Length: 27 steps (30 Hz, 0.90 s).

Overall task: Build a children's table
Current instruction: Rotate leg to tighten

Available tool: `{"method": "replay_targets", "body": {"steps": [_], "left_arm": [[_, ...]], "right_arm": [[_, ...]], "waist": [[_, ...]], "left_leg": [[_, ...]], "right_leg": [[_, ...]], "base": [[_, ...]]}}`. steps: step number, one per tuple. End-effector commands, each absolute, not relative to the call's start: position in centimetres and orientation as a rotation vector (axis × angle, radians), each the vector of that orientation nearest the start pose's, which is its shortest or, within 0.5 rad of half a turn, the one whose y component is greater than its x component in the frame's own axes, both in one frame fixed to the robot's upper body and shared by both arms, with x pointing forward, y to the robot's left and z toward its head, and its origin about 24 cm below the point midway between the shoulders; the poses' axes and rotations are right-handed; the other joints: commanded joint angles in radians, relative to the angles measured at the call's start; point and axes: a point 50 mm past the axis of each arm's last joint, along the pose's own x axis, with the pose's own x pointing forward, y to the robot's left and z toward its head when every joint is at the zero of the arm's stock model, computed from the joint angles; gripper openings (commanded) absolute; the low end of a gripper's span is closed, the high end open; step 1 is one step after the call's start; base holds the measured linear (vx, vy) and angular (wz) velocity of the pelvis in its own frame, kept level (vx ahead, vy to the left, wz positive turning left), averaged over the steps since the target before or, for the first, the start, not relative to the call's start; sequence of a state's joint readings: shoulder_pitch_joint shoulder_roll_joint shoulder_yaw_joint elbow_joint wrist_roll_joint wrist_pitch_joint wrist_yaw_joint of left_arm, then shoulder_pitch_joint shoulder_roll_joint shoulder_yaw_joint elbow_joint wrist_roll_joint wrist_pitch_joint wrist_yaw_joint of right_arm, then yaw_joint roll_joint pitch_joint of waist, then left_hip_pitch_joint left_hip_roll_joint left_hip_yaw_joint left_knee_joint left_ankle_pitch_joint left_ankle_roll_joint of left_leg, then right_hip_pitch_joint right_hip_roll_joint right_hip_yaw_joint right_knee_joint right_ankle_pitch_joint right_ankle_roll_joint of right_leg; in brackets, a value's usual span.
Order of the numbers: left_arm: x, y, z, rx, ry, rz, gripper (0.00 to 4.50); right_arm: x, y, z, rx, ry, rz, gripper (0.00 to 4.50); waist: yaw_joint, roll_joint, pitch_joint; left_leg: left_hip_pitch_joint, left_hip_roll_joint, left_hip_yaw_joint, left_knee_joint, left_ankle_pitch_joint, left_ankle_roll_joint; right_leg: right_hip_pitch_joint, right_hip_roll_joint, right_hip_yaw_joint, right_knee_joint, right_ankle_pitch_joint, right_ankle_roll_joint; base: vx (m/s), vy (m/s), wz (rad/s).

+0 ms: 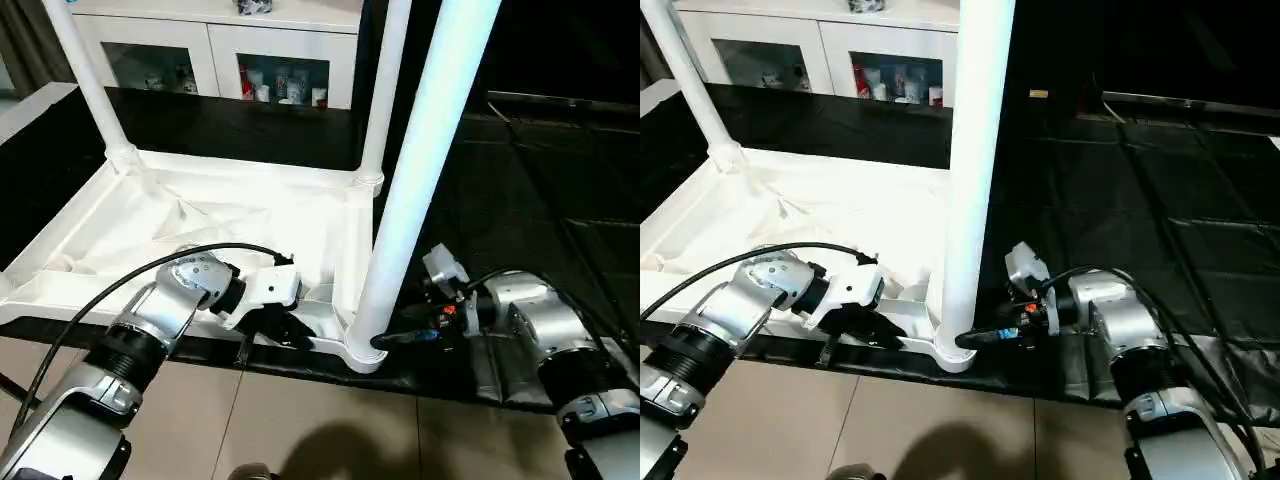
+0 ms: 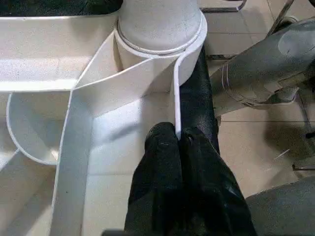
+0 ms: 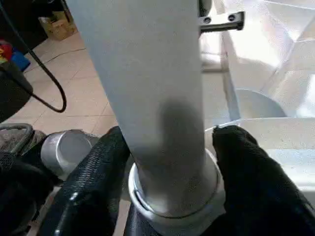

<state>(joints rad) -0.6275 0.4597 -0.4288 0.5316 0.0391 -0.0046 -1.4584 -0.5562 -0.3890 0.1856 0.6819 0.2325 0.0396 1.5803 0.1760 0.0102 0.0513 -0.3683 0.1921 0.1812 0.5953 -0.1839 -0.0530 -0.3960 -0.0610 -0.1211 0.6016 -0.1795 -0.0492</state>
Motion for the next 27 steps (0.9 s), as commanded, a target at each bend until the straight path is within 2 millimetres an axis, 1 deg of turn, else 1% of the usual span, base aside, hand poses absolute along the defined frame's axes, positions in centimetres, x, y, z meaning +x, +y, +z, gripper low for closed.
{"method": "replay_targets", "body": {"steps": [1,3,6,12,14,16,17,18,19,20,21,22,23,24,25,26,27], "left_arm": [[29.4,12.3,5.7,0.650,0.522,-1.747,0.00],[29.4,12.2,5.6,0.650,0.520,-1.747,0.00],[29.4,12.2,5.6,0.649,0.520,-1.746,0.00],[29.4,12.3,5.4,0.651,0.519,-1.727,0.00],[29.7,12.3,5.4,0.648,0.513,-1.698,0.00],[30.3,12.1,5.4,0.622,0.512,-1.628,0.00],[30.5,12.1,5.3,0.611,0.512,-1.599,0.00],[30.9,11.9,5.4,0.567,0.517,-1.546,0.00],[31.0,11.8,5.4,0.554,0.518,-1.532,0.00],[31.4,11.5,5.5,0.505,0.511,-1.486,0.00],[32.0,11.1,5.6,0.450,0.503,-1.430,0.00],[32.0,11.1,5.6,0.450,0.503,-1.430,0.00],[32.4,10.8,5.7,0.414,0.498,-1.389,0.00],[32.5,10.6,5.7,0.402,0.497,-1.373,0.00],[33.2,10.0,5.8,0.350,0.494,-1.298,0.00],[33.5,9.7,5.9,0.329,0.494,-1.267,0.00],[34.0,9.4,6.0,0.306,0.488,-1.219,0.00]], "right_arm": [[30.2,-14.9,6.0,-0.072,0.316,1.633,2.51],[30.1,-14.6,5.8,-0.070,0.313,1.644,2.45],[30.0,-14.4,5.7,-0.066,0.312,1.655,2.12],[29.6,-14.3,5.5,-0.048,0.315,1.681,2.04],[29.4,-14.3,5.5,-0.036,0.312,1.685,2.04],[29.2,-14.2,5.4,-0.005,0.300,1.665,2.03],[29.2,-14.2,5.3,0.006,0.296,1.653,2.03],[29.3,-13.9,5.1,0.007,0.298,1.602,2.03],[29.3,-13.8,5.0,0.006,0.299,1.586,2.02],[29.6,-13.4,4.6,0.002,0.317,1.517,2.01],[30.1,-12.8,4.1,-0.002,0.335,1.419,2.00],[30.1,-12.8,4.1,-0.002,0.335,1.419,2.00],[30.4,-12.3,3.8,-0.004,0.344,1.349,1.98],[30.6,-12.2,3.7,-0.005,0.344,1.326,1.97],[31.4,-11.3,3.5,0.002,0.344,1.209,1.96],[31.7,-10.9,3.5,0.008,0.345,1.159,1.96],[32.2,-10.4,3.5,0.016,0.346,1.092,1.96]], "waist": [[-0.003,-0.001,-0.074],[-0.003,-0.001,-0.074],[-0.004,0.000,-0.074],[-0.004,-0.001,-0.075],[-0.004,-0.001,-0.075],[-0.002,0.000,-0.075],[0.001,0.000,-0.073],[0.003,0.001,-0.072],[0.005,0.001,-0.068],[0.001,0.003,-0.065],[0.001,0.004,-0.063],[-0.007,0.002,-0.055],[-0.014,0.001,-0.051],[-0.018,0.000,-0.049],[-0.033,0.000,-0.051],[-0.039,0.001,-0.052],[-0.051,-0.001,-0.056]], "left_leg": [[0.013,0.060,-0.021,-0.062,-0.140,0.070],[0.013,0.060,-0.021,-0.061,-0.139,0.070],[0.013,0.062,-0.022,-0.062,-0.137,0.069],[0.013,0.061,-0.021,-0.061,-0.131,0.072],[0.014,0.060,-0.021,-0.060,-0.132,0.073],[0.014,0.060,-0.020,-0.060,-0.133,0.073],[0.017,0.060,-0.019,-0.060,-0.144,0.072],[0.019,0.060,-0.019,-0.061,-0.149,0.069],[0.025,0.060,-0.017,-0.062,-0.170,0.061],[0.024,0.060,-0.019,-0.065,-0.192,0.048],[0.025,0.058,-0.021,-0.067,-0.205,0.041],[0.032,0.053,-0.022,-0.070,-0.245,0.026],[0.036,0.051,-0.023,-0.071,-0.268,0.014],[0.041,0.046,-0.025,-0.070,-0.293,0.007],[0.040,0.043,-0.030,-0.070,-0.302,-0.005],[0.040,0.044,-0.033,-0.071,-0.305,-0.010],[0.035,0.045,-0.038,-0.075,-0.308,-0.011]], "right_leg": [[0.053,-0.107,0.068,-0.071,-0.244,-0.152],[0.053,-0.107,0.068,-0.070,-0.242,-0.152],[0.053,-0.108,0.068,-0.069,-0.233,-0.155],[0.053,-0.107,0.068,-0.068,-0.226,-0.155],[0.053,-0.106,0.069,-0.068,-0.220,-0.157],[0.053,-0.107,0.069,-0.069,-0.223,-0.157],[0.051,-0.106,0.069,-0.074,-0.244,-0.151],[0.049,-0.106,0.069,-0.074,-0.256,-0.148],[0.044,-0.105,0.069,-0.082,-0.301,-0.139],[0.047,-0.107,0.068,-0.087,-0.349,-0.130],[0.048,-0.108,0.065,-0.091,-0.379,-0.123],[0.044,-0.109,0.062,-0.104,-0.465,-0.100],[0.043,-0.110,0.060,-0.111,-0.516,-0.085],[0.044,-0.113,0.054,-0.118,-0.569,-0.069],[0.049,-0.116,0.049,-0.128,-0.631,-0.031],[0.048,-0.117,0.047,-0.128,-0.626,-0.030],[0.056,-0.117,0.042,-0.127,-0.604,-0.029]], "base": [[0.000,0.000,0.00],[0.000,0.000,0.00],[0.000,0.000,0.00],[0.000,0.000,0.00],[0.000,0.000,0.00],[0.000,0.000,0.00],[0.000,0.000,0.00],[0.000,0.000,0.00],[0.000,0.000,0.00],[0.000,0.000,0.00],[0.000,0.000,0.00],[0.000,0.000,0.00],[0.000,0.000,0.00],[0.000,0.000,0.00],[0.000,0.000,0.00],[0.000,0.000,0.00],[0.000,0.000,0.00]]}}
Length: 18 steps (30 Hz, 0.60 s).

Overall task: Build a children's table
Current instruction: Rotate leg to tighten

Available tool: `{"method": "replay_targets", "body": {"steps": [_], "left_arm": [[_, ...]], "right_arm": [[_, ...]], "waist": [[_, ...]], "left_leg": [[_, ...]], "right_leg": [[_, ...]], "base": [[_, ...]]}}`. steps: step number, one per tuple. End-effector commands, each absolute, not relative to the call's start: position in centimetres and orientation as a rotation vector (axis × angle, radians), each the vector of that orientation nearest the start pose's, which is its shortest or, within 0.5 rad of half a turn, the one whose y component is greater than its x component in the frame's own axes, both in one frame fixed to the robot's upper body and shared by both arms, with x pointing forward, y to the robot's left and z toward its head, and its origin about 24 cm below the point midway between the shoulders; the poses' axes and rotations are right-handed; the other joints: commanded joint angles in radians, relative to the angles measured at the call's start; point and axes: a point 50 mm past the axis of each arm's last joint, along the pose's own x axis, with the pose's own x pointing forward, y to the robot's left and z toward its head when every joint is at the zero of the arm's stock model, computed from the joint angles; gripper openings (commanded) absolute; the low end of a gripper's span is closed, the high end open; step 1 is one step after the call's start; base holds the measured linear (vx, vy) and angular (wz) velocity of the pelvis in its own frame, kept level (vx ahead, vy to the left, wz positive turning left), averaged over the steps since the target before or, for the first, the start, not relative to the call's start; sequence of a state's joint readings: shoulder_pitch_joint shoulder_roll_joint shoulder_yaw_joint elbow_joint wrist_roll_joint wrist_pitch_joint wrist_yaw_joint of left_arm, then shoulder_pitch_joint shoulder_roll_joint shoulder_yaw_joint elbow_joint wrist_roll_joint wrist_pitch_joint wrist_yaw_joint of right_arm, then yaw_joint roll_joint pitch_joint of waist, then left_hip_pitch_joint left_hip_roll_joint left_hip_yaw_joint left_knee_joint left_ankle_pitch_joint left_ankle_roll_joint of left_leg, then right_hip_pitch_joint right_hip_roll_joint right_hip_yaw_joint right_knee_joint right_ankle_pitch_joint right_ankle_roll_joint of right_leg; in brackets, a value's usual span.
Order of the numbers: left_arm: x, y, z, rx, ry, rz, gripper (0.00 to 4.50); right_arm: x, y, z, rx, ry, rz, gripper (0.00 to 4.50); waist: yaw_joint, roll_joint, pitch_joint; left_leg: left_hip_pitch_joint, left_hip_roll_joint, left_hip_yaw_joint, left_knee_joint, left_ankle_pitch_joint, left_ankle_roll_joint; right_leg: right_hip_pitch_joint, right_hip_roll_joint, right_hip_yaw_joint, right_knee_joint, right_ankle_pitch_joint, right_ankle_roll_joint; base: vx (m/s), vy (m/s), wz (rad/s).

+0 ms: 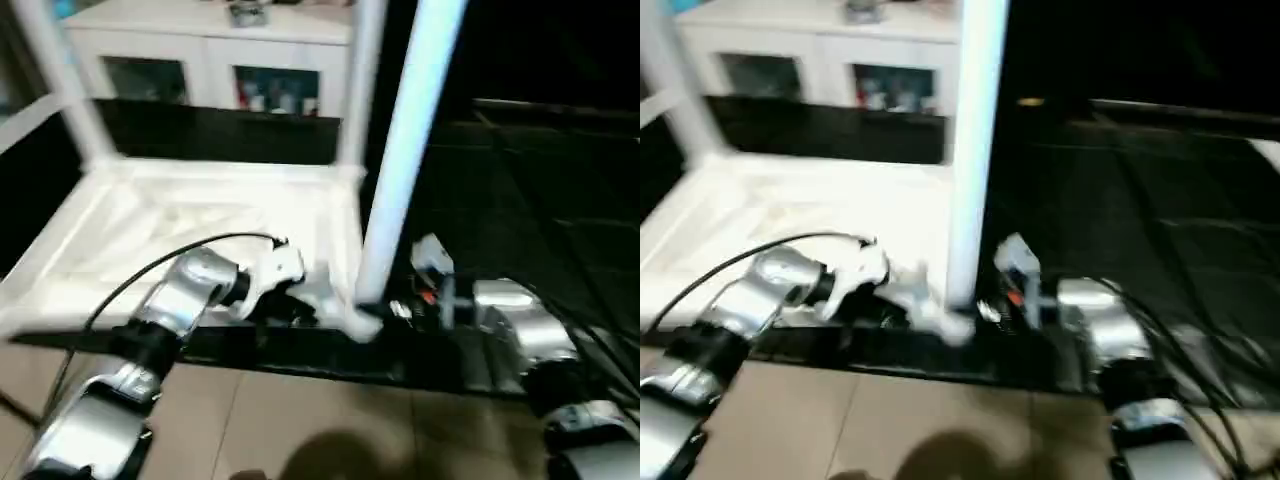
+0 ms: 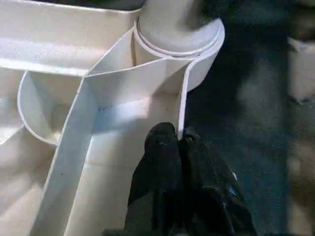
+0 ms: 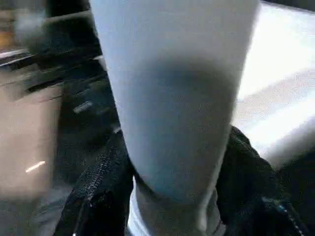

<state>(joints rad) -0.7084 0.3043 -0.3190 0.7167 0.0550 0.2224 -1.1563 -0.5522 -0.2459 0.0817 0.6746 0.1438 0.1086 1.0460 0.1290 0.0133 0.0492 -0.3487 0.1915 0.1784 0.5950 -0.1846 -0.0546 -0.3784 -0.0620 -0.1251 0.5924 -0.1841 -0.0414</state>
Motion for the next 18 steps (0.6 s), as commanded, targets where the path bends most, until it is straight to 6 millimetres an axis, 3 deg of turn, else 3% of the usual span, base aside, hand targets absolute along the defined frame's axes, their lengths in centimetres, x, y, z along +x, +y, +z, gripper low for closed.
{"method": "replay_targets", "body": {"steps": [1,5,8,12,13,18], "left_arm": [[34.3,9.0,6.1,0.289,0.481,-1.180,0.00],[36.0,8.0,7.0,0.248,0.428,-0.992,0.00],[36.3,7.7,7.2,0.234,0.420,-0.963,0.00],[36.1,7.4,7.1,0.238,0.422,-0.978,0.00],[36.1,7.3,7.0,0.241,0.424,-0.982,0.00],[35.8,8.0,6.6,0.300,0.421,-1.027,0.00]], "right_arm": [[32.6,-10.0,3.5,0.026,0.350,1.027,1.96],[33.5,-8.5,3.3,0.003,0.361,0.848,1.96],[33.4,-7.9,3.2,-0.019,0.361,0.844,1.96],[33.5,-7.9,3.3,0.008,0.342,0.823,1.96],[33.5,-8.0,3.4,0.016,0.340,0.818,2.50],[33.2,-9.6,3.0,0.016,0.344,0.810,2.94]], "waist": [[-0.013,-0.001,-0.053],[-0.036,-0.002,-0.057],[-0.032,-0.002,-0.061],[-0.028,-0.002,-0.065],[-0.025,-0.002,-0.067],[-0.015,-0.001,-0.069]], "left_leg": [[0.010,0.049,-0.039,-0.078,-0.310,-0.010],[0.010,0.046,-0.038,-0.079,-0.309,-0.002],[0.007,0.046,-0.029,-0.077,-0.244,0.033],[0.009,0.049,-0.024,-0.074,-0.206,0.047],[0.006,0.047,-0.023,-0.073,-0.187,0.052],[0.002,0.052,-0.022,-0.074,-0.143,0.061]], "right_leg": [[0.041,-0.113,0.045,-0.116,-0.568,-0.040],[0.041,-0.114,0.047,-0.115,-0.492,-0.066],[0.041,-0.114,0.063,-0.104,-0.381,-0.110],[0.040,-0.114,0.070,-0.091,-0.297,-0.150],[0.043,-0.112,0.070,-0.087,-0.271,-0.159],[0.047,-0.111,0.072,-0.078,-0.216,-0.167]], "base": [[0.000,0.000,0.00],[0.000,0.000,0.00],[0.000,0.000,0.00],[0.000,0.000,0.00],[0.000,0.000,0.00],[0.000,0.000,0.00]]}}
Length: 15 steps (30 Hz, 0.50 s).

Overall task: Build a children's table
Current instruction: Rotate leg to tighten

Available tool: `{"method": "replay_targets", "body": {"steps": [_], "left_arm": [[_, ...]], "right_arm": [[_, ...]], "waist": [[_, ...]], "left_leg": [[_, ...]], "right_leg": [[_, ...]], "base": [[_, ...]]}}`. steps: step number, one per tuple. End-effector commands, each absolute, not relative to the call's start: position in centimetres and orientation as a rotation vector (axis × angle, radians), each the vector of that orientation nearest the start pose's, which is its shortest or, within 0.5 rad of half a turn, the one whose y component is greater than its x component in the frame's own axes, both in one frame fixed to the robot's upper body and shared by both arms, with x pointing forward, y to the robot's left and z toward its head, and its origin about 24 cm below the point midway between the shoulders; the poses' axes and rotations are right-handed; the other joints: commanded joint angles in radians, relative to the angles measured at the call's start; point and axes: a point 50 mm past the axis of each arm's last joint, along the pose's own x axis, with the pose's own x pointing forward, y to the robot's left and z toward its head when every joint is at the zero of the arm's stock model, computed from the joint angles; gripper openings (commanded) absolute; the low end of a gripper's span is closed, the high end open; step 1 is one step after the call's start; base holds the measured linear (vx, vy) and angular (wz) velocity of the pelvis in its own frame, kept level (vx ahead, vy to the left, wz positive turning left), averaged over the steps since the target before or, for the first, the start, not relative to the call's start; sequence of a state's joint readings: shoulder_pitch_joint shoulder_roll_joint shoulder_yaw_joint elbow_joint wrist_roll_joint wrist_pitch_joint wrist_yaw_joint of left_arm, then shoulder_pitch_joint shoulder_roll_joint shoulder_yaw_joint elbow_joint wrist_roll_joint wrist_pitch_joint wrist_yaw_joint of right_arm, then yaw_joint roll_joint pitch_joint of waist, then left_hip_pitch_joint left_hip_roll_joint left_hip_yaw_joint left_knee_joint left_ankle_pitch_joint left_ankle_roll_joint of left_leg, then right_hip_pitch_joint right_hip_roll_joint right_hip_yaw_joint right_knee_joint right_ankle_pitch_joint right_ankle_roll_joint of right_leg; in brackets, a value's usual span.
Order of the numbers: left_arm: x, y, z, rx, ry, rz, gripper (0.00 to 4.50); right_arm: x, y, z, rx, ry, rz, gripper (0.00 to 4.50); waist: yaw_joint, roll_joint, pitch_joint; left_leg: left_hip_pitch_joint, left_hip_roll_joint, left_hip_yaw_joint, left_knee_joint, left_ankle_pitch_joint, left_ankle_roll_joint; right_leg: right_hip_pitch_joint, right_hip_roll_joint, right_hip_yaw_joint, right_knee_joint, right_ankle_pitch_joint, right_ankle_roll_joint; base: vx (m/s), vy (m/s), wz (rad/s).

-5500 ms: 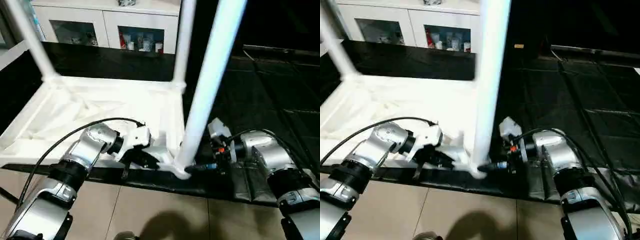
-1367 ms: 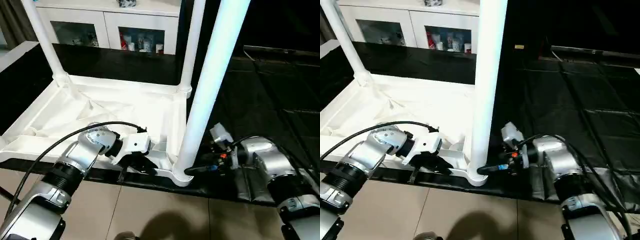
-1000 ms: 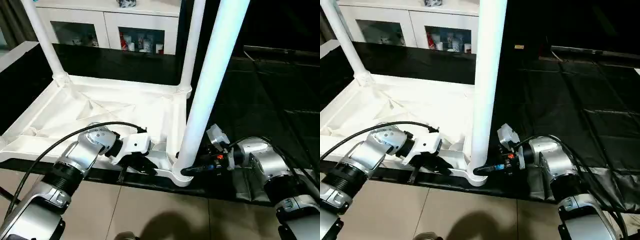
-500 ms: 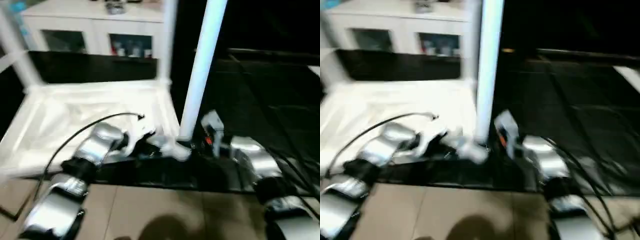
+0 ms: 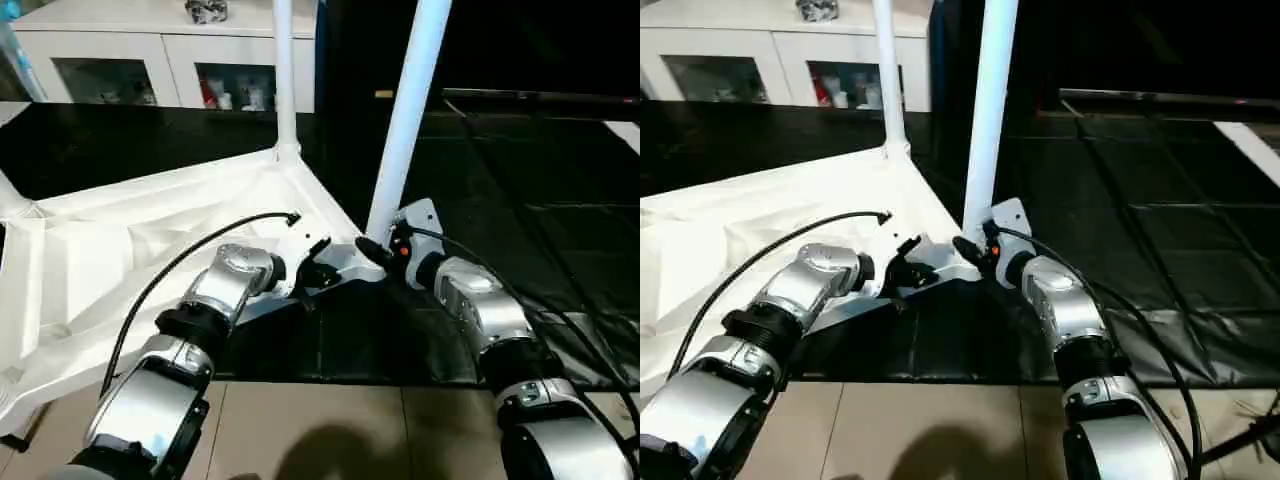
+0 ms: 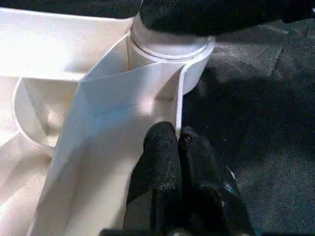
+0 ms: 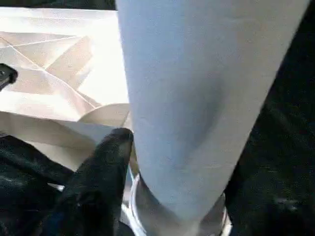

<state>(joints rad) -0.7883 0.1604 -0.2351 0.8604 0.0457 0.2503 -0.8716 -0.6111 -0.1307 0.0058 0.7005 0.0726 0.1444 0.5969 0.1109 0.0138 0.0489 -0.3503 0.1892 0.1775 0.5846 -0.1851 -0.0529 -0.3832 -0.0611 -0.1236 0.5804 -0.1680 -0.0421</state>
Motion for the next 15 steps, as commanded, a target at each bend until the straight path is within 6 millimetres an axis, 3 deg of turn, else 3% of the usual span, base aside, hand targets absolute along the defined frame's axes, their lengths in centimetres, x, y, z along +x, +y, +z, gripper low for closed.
{"method": "replay_targets", "body": {"steps": [1,6,7,8,11,15], "left_arm": [[35.8,8.1,6.5,0.306,0.422,-1.029,0.00],[35.8,8.9,6.4,0.348,0.416,-1.024,0.00],[35.8,9.1,6.5,0.359,0.408,-1.024,0.00],[35.9,9.2,6.5,0.365,0.404,-1.024,0.00],[35.8,9.4,6.6,0.372,0.387,-1.037,0.00],[35.7,9.4,6.9,0.373,0.339,-1.058,0.00]], "right_arm": [[33.2,-9.9,3.0,0.018,0.344,0.808,3.06],[32.9,-12.1,3.0,0.027,0.338,0.793,3.38],[32.8,-13.1,3.1,0.013,0.330,0.781,3.58],[32.8,-13.7,3.1,0.002,0.324,0.773,3.62],[32.5,-15.4,3.5,0.032,0.313,0.762,3.84],[31.6,-16.9,4.4,0.049,0.277,0.821,4.26]], "waist": [[0.005,-0.004,-0.066],[0.006,-0.004,-0.065],[0.007,0.000,-0.064],[0.005,-0.004,-0.062],[0.003,-0.003,-0.062],[0.011,-0.006,-0.066]], "left_leg": [[0.006,0.055,-0.020,-0.064,-0.151,0.059],[0.005,0.055,-0.020,-0.066,-0.174,0.056],[0.006,0.054,-0.021,-0.066,-0.184,0.053],[0.002,0.053,-0.022,-0.067,-0.193,0.052],[0.003,0.051,-0.021,-0.066,-0.194,0.053],[0.001,0.055,-0.021,-0.063,-0.164,0.072]], "right_leg": [[0.050,-0.111,0.070,-0.068,-0.239,-0.163],[0.051,-0.112,0.069,-0.072,-0.265,-0.158],[0.052,-0.113,0.069,-0.076,-0.288,-0.151],[0.054,-0.113,0.067,-0.078,-0.314,-0.139],[0.053,-0.111,0.066,-0.084,-0.343,-0.123],[0.053,-0.110,0.067,-0.076,-0.291,-0.134]], "base": [[0.000,0.000,0.00],[0.000,0.000,0.00],[0.000,0.000,0.00],[0.000,0.000,0.00],[0.000,0.000,0.00],[0.000,0.000,0.00]]}}
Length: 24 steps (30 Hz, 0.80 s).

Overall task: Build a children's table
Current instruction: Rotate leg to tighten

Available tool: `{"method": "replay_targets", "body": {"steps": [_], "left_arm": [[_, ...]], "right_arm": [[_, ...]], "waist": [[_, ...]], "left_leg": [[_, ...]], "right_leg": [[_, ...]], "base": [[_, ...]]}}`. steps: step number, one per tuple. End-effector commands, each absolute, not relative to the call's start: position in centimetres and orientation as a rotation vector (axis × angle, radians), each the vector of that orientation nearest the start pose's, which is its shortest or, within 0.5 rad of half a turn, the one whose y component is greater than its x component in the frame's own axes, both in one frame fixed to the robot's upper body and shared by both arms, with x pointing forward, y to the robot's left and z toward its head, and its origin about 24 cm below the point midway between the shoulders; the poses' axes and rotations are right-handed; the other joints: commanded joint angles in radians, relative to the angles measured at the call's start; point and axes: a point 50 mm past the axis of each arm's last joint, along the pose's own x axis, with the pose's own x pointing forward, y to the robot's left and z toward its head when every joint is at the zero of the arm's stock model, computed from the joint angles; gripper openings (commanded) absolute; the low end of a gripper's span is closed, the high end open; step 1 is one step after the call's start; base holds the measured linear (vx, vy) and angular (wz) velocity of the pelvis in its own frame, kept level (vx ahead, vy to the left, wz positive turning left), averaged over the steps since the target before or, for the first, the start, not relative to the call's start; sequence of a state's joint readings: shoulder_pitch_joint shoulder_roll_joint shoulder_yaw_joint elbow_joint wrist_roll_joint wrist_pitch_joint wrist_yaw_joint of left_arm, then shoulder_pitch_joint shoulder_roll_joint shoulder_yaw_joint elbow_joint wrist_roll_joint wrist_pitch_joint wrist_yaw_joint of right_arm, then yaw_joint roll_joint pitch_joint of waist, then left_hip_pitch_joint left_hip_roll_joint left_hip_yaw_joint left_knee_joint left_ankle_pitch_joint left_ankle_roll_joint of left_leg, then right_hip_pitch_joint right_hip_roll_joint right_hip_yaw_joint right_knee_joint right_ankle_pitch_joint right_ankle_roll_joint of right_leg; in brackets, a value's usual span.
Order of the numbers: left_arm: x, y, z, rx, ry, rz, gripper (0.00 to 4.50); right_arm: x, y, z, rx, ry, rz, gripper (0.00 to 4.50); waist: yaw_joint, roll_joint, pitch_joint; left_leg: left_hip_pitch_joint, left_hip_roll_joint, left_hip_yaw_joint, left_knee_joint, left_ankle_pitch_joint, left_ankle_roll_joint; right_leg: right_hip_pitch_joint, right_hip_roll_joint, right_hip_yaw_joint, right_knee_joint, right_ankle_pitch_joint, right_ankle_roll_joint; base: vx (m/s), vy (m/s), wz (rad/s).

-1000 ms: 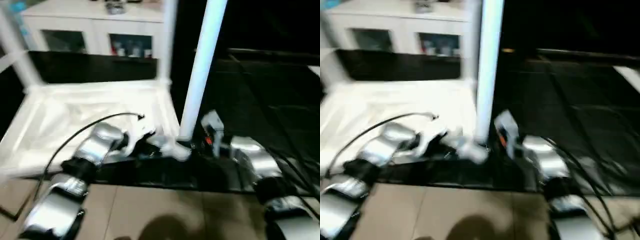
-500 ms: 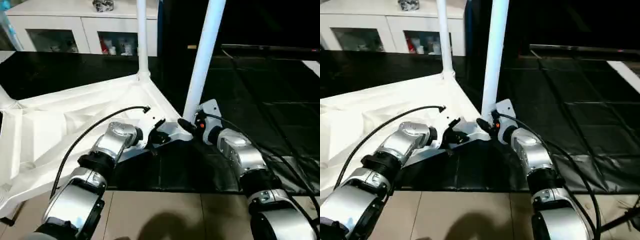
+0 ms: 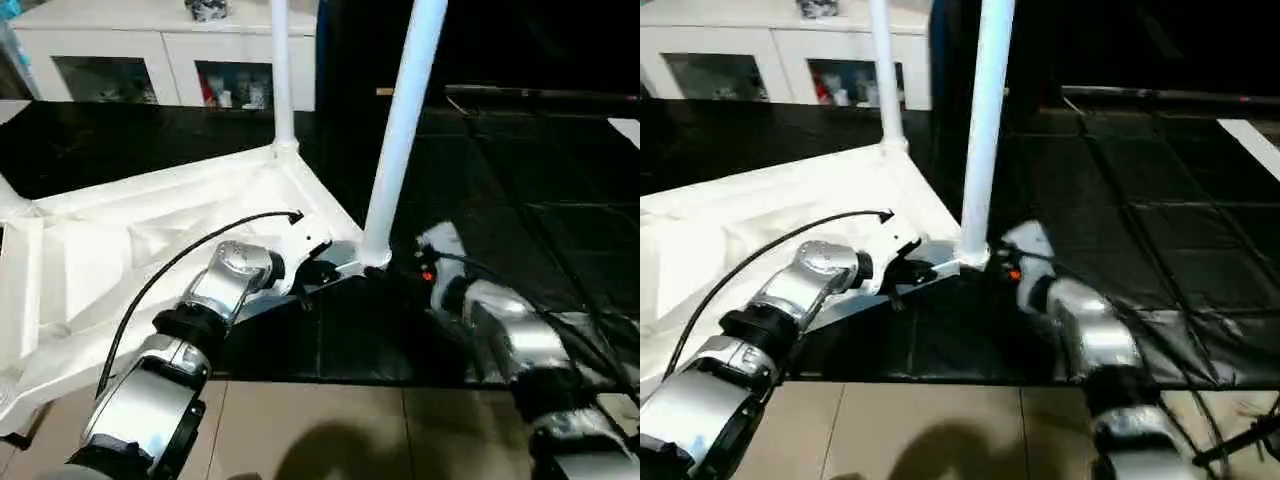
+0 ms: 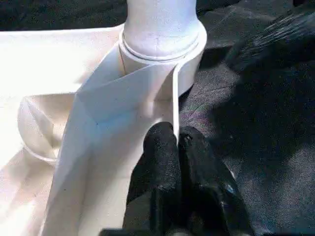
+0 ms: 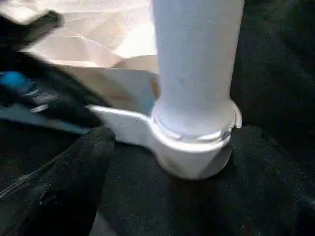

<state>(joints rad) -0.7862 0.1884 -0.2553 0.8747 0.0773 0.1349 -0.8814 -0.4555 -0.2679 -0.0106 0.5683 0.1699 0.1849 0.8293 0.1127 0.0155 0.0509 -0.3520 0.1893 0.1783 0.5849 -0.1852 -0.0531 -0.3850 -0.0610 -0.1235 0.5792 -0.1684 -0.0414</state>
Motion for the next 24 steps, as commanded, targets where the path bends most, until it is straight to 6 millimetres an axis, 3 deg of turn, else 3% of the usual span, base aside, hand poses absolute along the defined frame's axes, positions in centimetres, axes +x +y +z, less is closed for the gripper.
{"method": "replay_targets", "body": {"steps": [1,4,7,8,10,13,16,18,19,20,22,23,24], "left_arm": [[35.7,9.4,6.9,0.372,0.337,-1.058,0.00],[35.5,9.3,7.3,0.345,0.313,-1.088,0.00],[35.1,9.2,7.6,0.315,0.302,-1.127,0.44],[35.0,9.3,7.8,0.304,0.302,-1.140,0.44],[34.7,9.6,8.0,0.290,0.302,-1.146,0.58],[34.2,10.8,8.6,0.264,0.314,-1.137,0.82],[33.3,12.4,9.0,0.259,0.352,-1.145,1.10],[32.7,13.1,9.2,0.256,0.371,-1.153,1.24],[31.8,14.4,9.5,0.252,0.404,-1.152,1.36],[31.1,15.4,9.7,0.252,0.427,-1.152,1.48],[29.3,17.5,10.2,0.248,0.469,-1.140,1.60],[29.3,17.5,10.2,0.247,0.471,-1.139,1.71],[28.3,18.5,10.5,0.240,0.492,-1.130,1.81]], "right_arm": [[31.6,-16.9,4.5,0.050,0.277,0.825,4.34],[30.7,-17.0,5.4,0.089,0.250,0.916,4.45],[30.0,-16.3,6.3,0.142,0.238,1.009,4.50],[29.8,-15.7,6.7,0.153,0.225,1.051,4.50],[29.7,-14.9,7.1,0.162,0.203,1.085,4.50],[30.0,-13.7,7.8,0.186,0.153,1.101,4.50],[30.0,-12.7,8.3,0.212,0.138,1.124,4.50],[30.0,-12.3,8.4,0.220,0.135,1.136,4.50],[29.9,-11.7,8.6,0.227,0.126,1.155,4.50],[29.9,-11.3,8.7,0.230,0.123,1.165,4.50],[30.1,-10.4,8.7,0.229,0.121,1.177,4.50],[30.1,-10.3,8.7,0.229,0.121,1.177,4.50],[30.2,-9.8,8.6,0.226,0.123,1.177,4.50]], "waist": [[0.009,-0.008,-0.066],[0.016,-0.009,-0.073],[0.020,-0.009,-0.076],[0.027,-0.005,-0.086],[0.031,-0.002,-0.079],[0.037,-0.001,-0.075],[0.036,0.000,-0.068],[0.034,0.004,-0.070],[0.029,-0.006,-0.070],[0.021,-0.001,-0.065],[0.021,-0.004,-0.065],[0.022,-0.001,-0.065],[0.023,-0.003,-0.064]], "left_leg": [[0.001,0.053,-0.021,-0.064,-0.161,0.078],[-0.003,0.052,-0.020,-0.058,-0.121,0.097],[-0.009,0.054,-0.020,-0.054,-0.090,0.119],[-0.012,0.060,-0.022,-0.048,-0.048,0.123],[-0.012,0.063,-0.020,-0.048,-0.058,0.132],[-0.007,0.066,-0.021,-0.055,-0.107,0.097],[0.002,0.063,-0.020,-0.063,-0.162,0.052],[0.001,0.067,-0.025,-0.067,-0.162,0.036],[0.002,0.070,-0.024,-0.069,-0.161,0.028],[-0.010,0.066,-0.027,-0.074,-0.158,0.030],[0.001,0.061,-0.020,-0.069,-0.163,0.024],[-0.003,0.062,-0.024,-0.071,-0.159,0.019],[0.004,0.064,-0.022,-0.071,-0.167,0.016]], "right_leg": [[0.057,-0.108,0.066,-0.075,-0.283,-0.135],[0.058,-0.108,0.065,-0.066,-0.225,-0.146],[0.058,-0.107,0.063,-0.060,-0.174,-0.156],[0.055,-0.109,0.064,-0.044,-0.108,-0.175],[0.044,-0.105,0.063,-0.048,-0.101,-0.186],[0.044,-0.113,0.064,-0.052,-0.171,-0.184],[0.037,-0.111,0.067,-0.068,-0.288,-0.141],[0.039,-0.111,0.069,-0.060,-0.277,-0.141],[0.039,-0.111,0.070,-0.054,-0.254,-0.151],[0.042,-0.110,0.072,-0.051,-0.252,-0.159],[0.035,-0.108,0.074,-0.056,-0.258,-0.161],[0.039,-0.111,0.074,-0.049,-0.255,-0.165],[0.033,-0.110,0.075,-0.050,-0.266,-0.167]], "base": [[0.000,0.000,0.00],[0.000,0.000,0.00],[0.000,0.000,0.00],[0.000,0.000,0.00],[0.000,0.000,0.00],[0.000,0.000,0.00],[0.000,0.000,0.00],[0.000,0.000,0.00],[0.000,0.000,0.00],[0.000,0.000,0.00],[0.000,0.000,0.00],[0.000,0.000,0.00],[0.000,0.000,0.00]]}}
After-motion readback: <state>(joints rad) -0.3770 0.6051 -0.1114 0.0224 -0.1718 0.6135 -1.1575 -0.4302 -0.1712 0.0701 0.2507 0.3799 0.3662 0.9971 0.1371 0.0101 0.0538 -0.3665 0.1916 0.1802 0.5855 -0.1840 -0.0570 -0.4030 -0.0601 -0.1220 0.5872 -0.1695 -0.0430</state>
